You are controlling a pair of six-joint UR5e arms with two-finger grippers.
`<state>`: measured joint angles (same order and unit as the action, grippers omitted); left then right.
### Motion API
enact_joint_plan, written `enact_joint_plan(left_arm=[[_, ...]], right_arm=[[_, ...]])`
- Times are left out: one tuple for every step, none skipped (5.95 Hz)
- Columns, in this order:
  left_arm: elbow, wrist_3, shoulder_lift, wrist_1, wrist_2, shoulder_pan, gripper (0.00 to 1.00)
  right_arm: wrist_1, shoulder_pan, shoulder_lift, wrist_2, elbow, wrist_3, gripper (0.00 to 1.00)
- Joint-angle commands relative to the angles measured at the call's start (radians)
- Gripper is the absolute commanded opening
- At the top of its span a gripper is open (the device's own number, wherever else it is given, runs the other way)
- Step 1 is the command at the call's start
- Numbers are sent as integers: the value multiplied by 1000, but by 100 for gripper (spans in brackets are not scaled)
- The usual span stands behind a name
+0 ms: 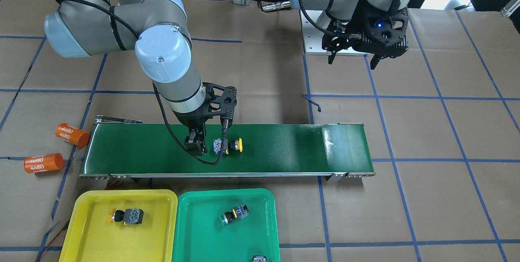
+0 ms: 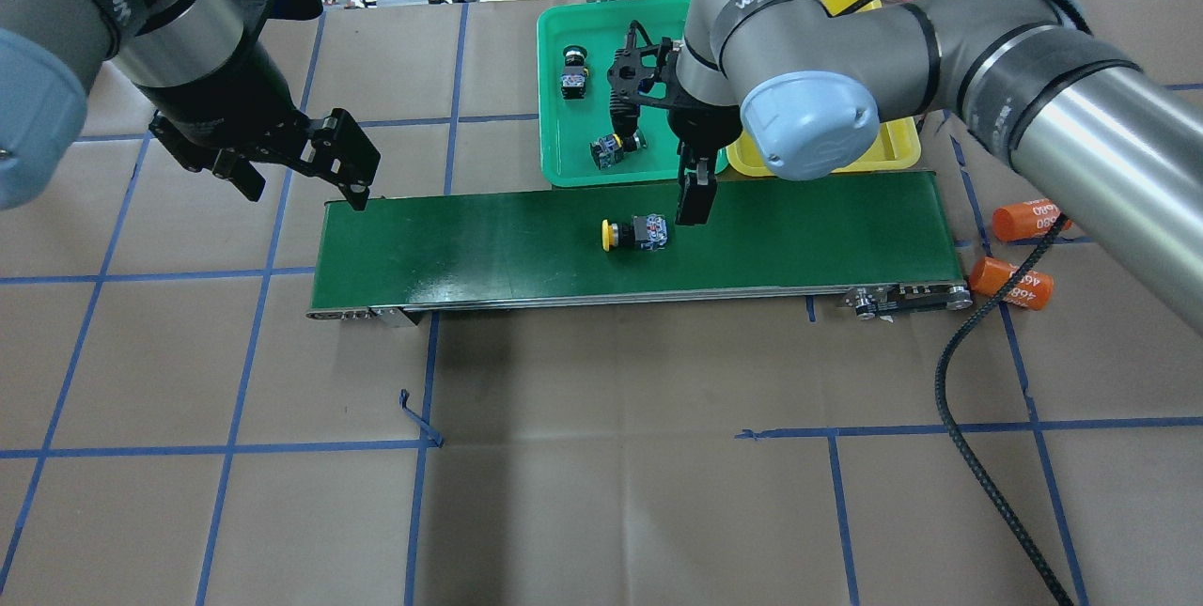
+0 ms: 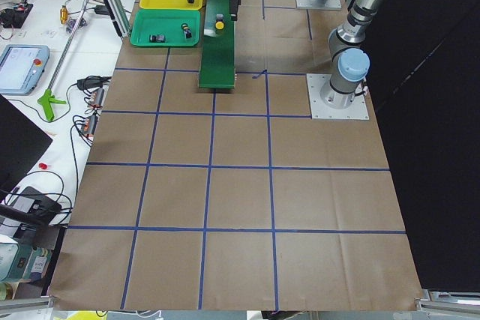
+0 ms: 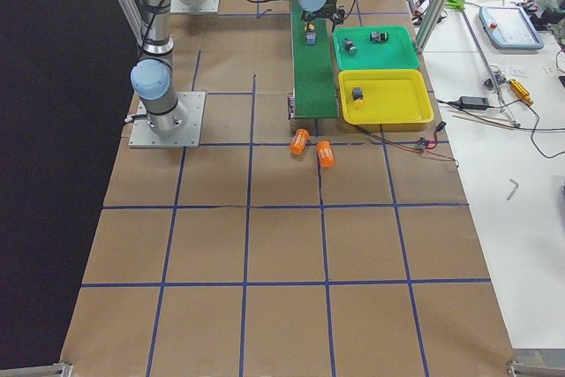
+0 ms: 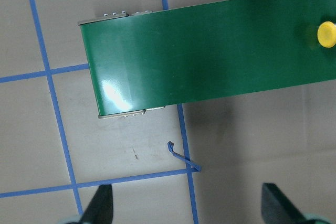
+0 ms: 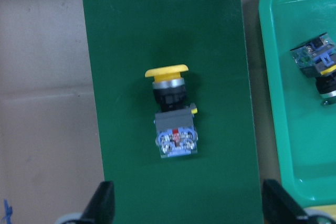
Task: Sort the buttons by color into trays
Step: 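Grasp the yellow-capped button on the belt with the right gripper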
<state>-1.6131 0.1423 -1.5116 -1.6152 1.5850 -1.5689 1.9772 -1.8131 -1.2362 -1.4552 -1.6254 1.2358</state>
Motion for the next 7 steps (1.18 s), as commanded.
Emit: enact_joint_plan(left_arm=[[4,-7,-7,-6,1,-2,99],[-1,-12,-13,1,-2,-3,99],[2,-13,-6,3,0,-3,99],[1,-12,-1,3,3,-2,99],[2,-12,-1,3,1,-3,99],[2,-12,-2,5,1,-3,99],[2,-10,-4,5,1,-3,99]], right_arm=[[221,-12,32,-2,-145,48,100],[323,12,21,-13,-215,138,100],[321,41,20,-39,-221,149,100],[318,66,20,-40,-222,151,89],[306,87,20,-104,-222,178,55],[305,93,18,-132,-222,218,34],[308,116,14,-155,-219,247,20]])
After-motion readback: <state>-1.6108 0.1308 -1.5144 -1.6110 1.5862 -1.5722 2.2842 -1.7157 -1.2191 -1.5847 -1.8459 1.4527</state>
